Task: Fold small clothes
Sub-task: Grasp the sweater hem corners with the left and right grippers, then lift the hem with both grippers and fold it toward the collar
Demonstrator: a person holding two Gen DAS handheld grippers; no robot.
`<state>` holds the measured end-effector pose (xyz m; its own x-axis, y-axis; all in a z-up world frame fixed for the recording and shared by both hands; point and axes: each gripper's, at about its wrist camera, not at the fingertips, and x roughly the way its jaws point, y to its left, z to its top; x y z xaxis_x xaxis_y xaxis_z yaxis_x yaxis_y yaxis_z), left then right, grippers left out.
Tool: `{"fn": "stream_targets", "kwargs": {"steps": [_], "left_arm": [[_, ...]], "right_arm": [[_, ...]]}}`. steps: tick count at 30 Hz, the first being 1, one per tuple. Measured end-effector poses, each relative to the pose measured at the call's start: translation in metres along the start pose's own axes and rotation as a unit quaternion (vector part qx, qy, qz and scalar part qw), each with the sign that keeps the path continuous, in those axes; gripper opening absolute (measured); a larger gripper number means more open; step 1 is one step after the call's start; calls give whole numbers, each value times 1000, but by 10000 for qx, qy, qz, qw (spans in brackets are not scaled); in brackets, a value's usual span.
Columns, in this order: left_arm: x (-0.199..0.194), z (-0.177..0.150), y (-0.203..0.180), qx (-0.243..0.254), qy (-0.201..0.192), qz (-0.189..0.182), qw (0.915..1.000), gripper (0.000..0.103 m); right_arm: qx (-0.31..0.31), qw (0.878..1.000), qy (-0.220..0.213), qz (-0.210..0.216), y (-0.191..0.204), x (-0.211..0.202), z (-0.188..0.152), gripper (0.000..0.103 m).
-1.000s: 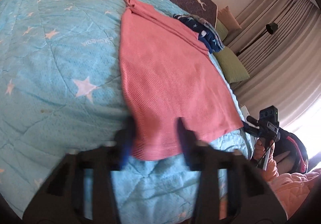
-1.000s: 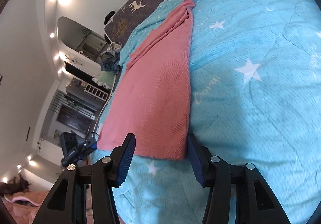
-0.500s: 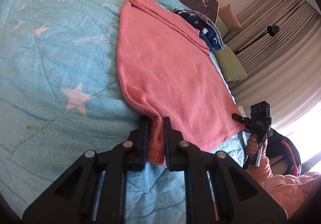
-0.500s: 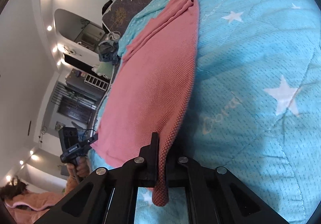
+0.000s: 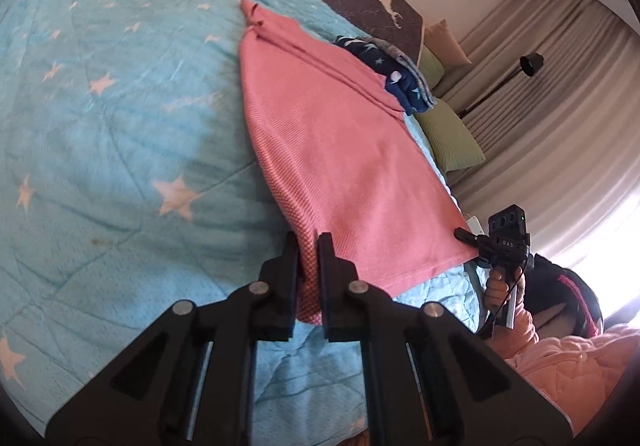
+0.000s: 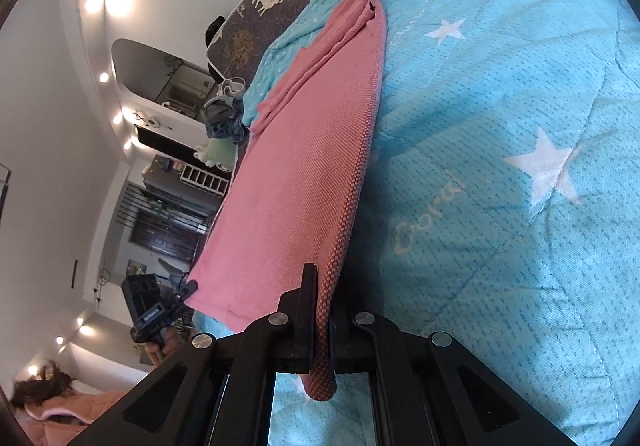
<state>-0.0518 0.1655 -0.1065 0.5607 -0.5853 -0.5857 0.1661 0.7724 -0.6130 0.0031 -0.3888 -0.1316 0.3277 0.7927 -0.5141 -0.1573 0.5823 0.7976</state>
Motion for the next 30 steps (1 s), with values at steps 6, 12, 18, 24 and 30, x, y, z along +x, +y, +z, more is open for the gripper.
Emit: {"fn": "stream_targets", "kwargs": {"steps": [6,12,18,24,30], "left_arm": [[8,0,11,-365,46,-363,9987,57],[27,15,8,-97,74,-8,9999,3],[9,9,-17,471,-259,74,9985,4],[-40,12,-26,448,-805,-467,9947,4],[-74,0,-40,583,-1064,-715,9900,4]], "right_arm": [[-49,9999,99,-109,3,2,1,4],[-186,9990,363,-195,12,14,7,11],[-166,9997,62,-176,20,2,2,2],[-433,9950,-504,745,45,-35,1,2],[-680,9901,-672,1026,70,-60,-15,2]]}}
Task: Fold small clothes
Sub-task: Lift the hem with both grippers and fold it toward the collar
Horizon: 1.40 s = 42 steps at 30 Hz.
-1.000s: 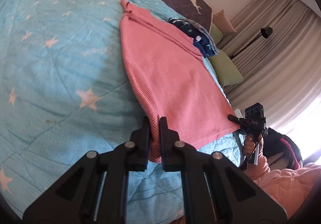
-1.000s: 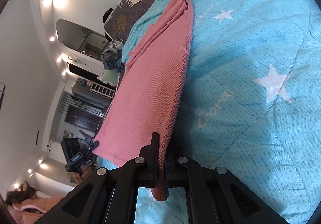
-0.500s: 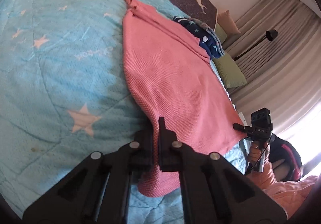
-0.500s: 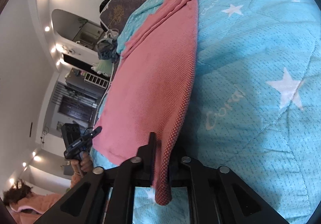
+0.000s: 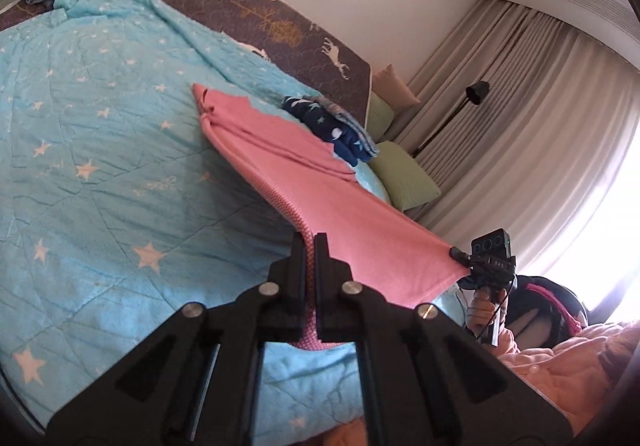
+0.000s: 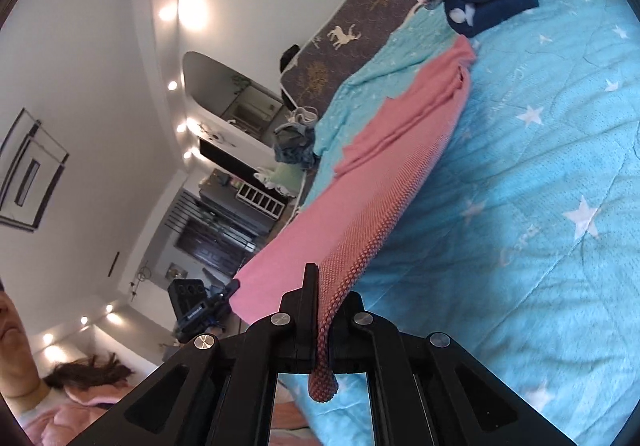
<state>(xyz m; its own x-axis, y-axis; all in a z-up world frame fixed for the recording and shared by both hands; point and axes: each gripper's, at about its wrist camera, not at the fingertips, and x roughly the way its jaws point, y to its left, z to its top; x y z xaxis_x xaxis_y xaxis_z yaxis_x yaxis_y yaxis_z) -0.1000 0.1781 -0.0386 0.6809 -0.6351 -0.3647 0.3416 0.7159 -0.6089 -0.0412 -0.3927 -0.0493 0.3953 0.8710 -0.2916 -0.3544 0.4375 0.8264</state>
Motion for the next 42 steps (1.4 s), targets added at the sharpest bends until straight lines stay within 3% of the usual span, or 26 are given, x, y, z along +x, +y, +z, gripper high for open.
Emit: {"fn": "stream_targets", "kwargs": {"steps": [3,4,8,12,15,17,20,22,24,25,28,30,34,37,42], "left_arm": [[-12,-6,-10,-30,-67,-265,9996,3],[-22,-7,-13,-133,-178,-495,9985,3],[-58,-5,-28,-124,-617,-826,9946,1],[-79,-7,-46,276,-642,-306,9971,1],[-62,-13,-34,227,-206,130,9994,11],[-34,-23,-17,20,283,481,9984,54],[3,-40,-2,48,954,820,9920,59],[32,-53,8,-68,1450,825,9860,59],[46,-59,14,-197,1614,784,9836,59],[53,-61,17,-289,1638,682,9837,59],[62,-62,19,-413,1622,365,9852,6],[59,-57,15,-470,1483,401,9870,3],[8,-24,-15,-293,549,-112,9980,3],[-23,0,-35,162,50,50,9998,3],[-35,-1,-35,290,-28,109,9995,2]], "right_arm": [[-121,9999,1,-77,19,-3,-13,2],[-126,9999,-14,-97,23,-6,-18,2],[-108,9997,-199,-134,38,-32,-39,2],[-260,9985,-244,-413,48,-44,-55,3],[-239,9957,-123,-890,39,-38,-63,5],[-28,9940,-57,-1093,25,-32,-64,6],[146,9903,46,-1379,9,-26,-66,6],[224,9893,67,-1442,1,-28,-66,6],[287,9887,49,-1473,-3,-30,-65,7],[307,9885,44,-1477,-5,-31,-66,7],[321,9882,70,-1498,-7,-30,-66,7],[327,9883,89,-1489,-7,-31,-68,7],[303,9889,79,-1451,-1,-35,-70,7],[238,9914,60,-1285,5,-33,-66,7],[117,9933,110,-1147,14,-24,-64,7]]}}
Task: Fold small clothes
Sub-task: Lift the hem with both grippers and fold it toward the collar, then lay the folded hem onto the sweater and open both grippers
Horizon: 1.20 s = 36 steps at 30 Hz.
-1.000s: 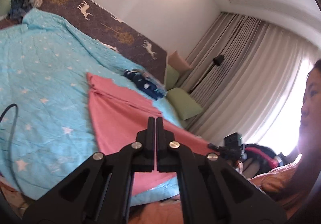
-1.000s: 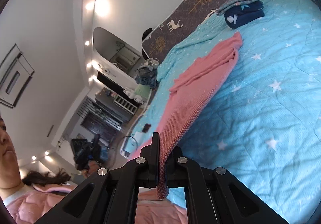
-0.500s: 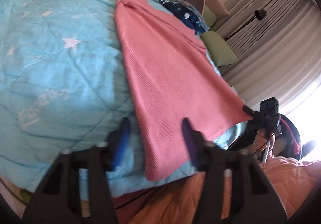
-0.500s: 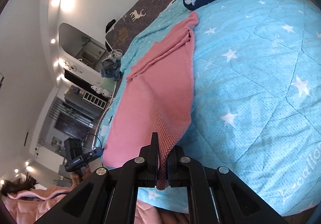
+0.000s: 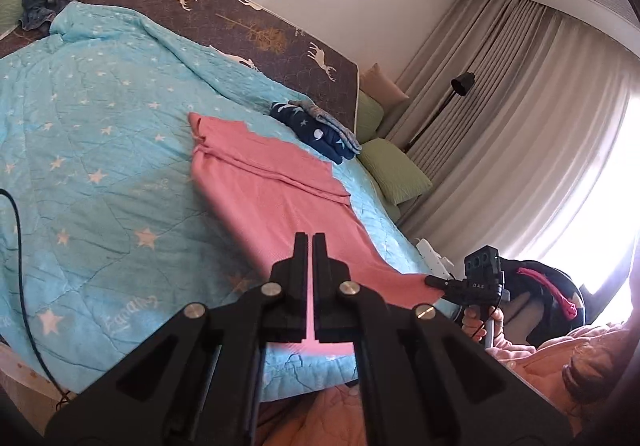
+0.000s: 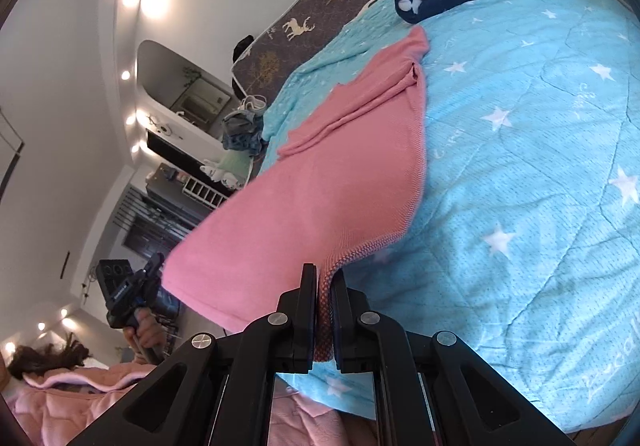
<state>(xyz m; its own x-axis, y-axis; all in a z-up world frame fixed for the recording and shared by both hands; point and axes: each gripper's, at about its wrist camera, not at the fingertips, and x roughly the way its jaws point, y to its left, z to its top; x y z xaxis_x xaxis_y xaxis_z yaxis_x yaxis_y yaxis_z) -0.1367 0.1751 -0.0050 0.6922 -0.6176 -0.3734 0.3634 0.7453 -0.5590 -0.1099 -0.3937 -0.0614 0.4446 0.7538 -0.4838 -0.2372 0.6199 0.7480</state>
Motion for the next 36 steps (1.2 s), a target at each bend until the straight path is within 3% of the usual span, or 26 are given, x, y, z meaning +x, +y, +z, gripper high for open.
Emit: {"fn": "stream_targets", "kwargs": {"steps": [3,6,7,8,10,11,15,17,19,20,21,22,23,25,26,27,28,31,33,36], "left_arm": [[5,-5,11,-75,81,127,9999,2],[23,-16,26,-187,461,504,9975,4],[31,-20,31,-205,650,643,9956,15],[38,-25,35,-234,798,720,9939,38],[50,-36,43,-305,1065,834,9903,68],[53,-41,44,-287,1156,860,9892,70],[78,-57,55,-210,1703,1140,9786,69],[82,-59,60,-294,1681,1053,9797,70],[79,-57,59,-339,1609,905,9822,67],[77,-57,60,-368,1606,867,9825,51],[75,-57,60,-402,1651,826,9820,38],[75,-58,63,-474,1762,781,9801,11],[75,-60,66,-508,1812,787,9790,2],[72,-60,66,-506,1722,792,9806,3],[68,-59,65,-568,1629,756,9821,3],[63,-56,63,-646,1502,704,9840,3],[56,-51,60,-691,1323,607,9869,3],[39,-30,43,-585,896,295,9938,3],[33,-16,31,-429,714,163,9964,3],[32,5,16,-179,467,81,9987,3]], "right_arm": [[-40,9999,102,40,2,6,1,7],[-60,9998,176,-69,1,11,2,7],[-47,9998,197,-90,0,11,2,7],[-29,9997,224,-127,-2,12,1,7],[-12,9993,269,-240,-6,10,-3,8],[8,9991,309,-304,-8,10,-5,8],[98,9978,431,-500,-15,8,-13,9],[154,9971,469,-572,-19,9,-16,13],[226,9966,548,-579,-22,12,-19,28],[249,9962,613,-574,-23,15,-20,33],[263,9954,701,-603,-25,18,-22,44],[262,9940,804,-687,-26,22,-23,49],[253,9930,877,-753,-27,26,-25,49],[241,9922,942,-780,-28,31,-26,49],[240,9925,927,-756,-27,32,-26,48],[234,9930,916,-701,-26,32,-25,30],[234,9935,945,-590,-24,32,-24,3],[141,9956,880,-285,-11,28,-18,5],[161,9973,697,144,-3,20,-8,5],[183,9976,421,517,3,12,10,5]]}}
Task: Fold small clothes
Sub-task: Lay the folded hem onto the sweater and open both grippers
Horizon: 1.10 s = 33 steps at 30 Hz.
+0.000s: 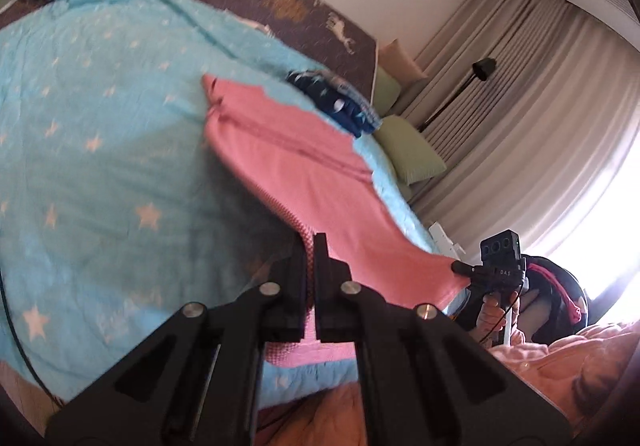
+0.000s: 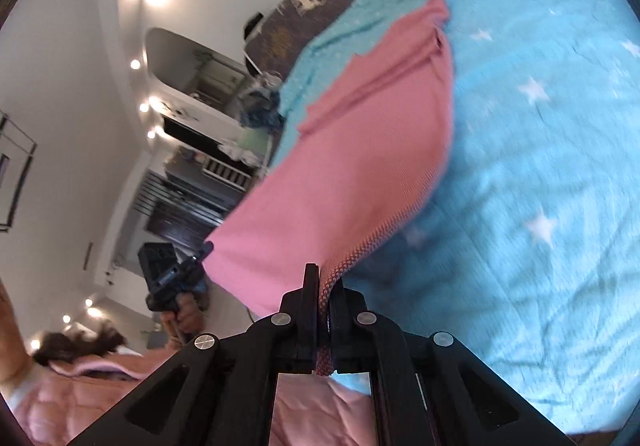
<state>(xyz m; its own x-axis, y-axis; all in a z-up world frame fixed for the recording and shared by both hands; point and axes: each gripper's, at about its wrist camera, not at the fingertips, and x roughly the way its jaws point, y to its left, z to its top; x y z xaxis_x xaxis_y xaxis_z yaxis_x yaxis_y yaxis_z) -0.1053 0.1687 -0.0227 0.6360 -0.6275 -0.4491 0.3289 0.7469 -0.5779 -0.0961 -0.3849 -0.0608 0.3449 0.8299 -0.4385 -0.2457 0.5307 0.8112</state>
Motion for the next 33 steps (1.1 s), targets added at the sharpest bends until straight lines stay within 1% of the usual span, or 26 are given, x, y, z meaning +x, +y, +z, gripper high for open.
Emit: {"fn": "stream_targets", "kwargs": {"steps": [4,7,10,14,17,18,20,22,24,25,26,27,28,29,30,31,32,33], "left_arm": [[4,26,-2,96,-330,-101,9994,3],[15,52,6,-7,-560,-178,9983,3],[29,76,8,17,-642,-222,9977,3],[58,116,9,134,-623,-136,9979,3],[85,152,13,170,-607,-67,9980,3],[92,159,15,155,-595,-25,9981,3],[114,182,24,25,-516,42,9987,3],[143,206,37,-128,-444,162,9988,3],[167,219,50,-288,-360,150,9988,3],[185,227,60,-351,-318,194,9987,3],[200,233,70,-457,-284,263,9982,3],[218,236,84,-619,-213,382,9971,3],[241,237,105,-853,-52,621,9944,3],[257,234,122,-1096,102,821,9905,3],[268,233,132,-1253,208,959,9873,3],[279,228,146,-1452,350,1144,9821,3],[282,223,153,-1550,399,1199,9798,3],[281,219,156,-1579,394,1146,9800,4]], "right_arm": [[-212,9994,-245,76,14,-6,26,5],[-342,9985,-409,115,23,-7,47,5],[-263,9980,-555,115,21,-8,79,5],[-332,9971,-674,-75,18,1,134,5],[-366,9962,-770,-194,17,13,176,5],[-347,9957,-810,-272,14,18,189,5],[-265,9950,-883,-390,7,27,217,5],[-145,9948,-924,-406,-3,40,247,5],[-38,9944,-949,-463,-16,55,272,5],[7,9942,-958,-481,-22,60,280,6],[97,9939,-976,-511,-32,71,296,7],[196,9932,-998,-565,-42,78,306,10],[366,9914,-1044,-695,-55,87,316,22],[638,9860,-1104,-1077,-74,98,326,30],[812,9813,-1096,-1361,-87,106,331,38],[996,9760,-1012,-1653,-102,114,333,38],[1211,9713,-832,-1869,-118,122,333,38],[1329,9704,-748,-1874,-126,125,332,38]]}}
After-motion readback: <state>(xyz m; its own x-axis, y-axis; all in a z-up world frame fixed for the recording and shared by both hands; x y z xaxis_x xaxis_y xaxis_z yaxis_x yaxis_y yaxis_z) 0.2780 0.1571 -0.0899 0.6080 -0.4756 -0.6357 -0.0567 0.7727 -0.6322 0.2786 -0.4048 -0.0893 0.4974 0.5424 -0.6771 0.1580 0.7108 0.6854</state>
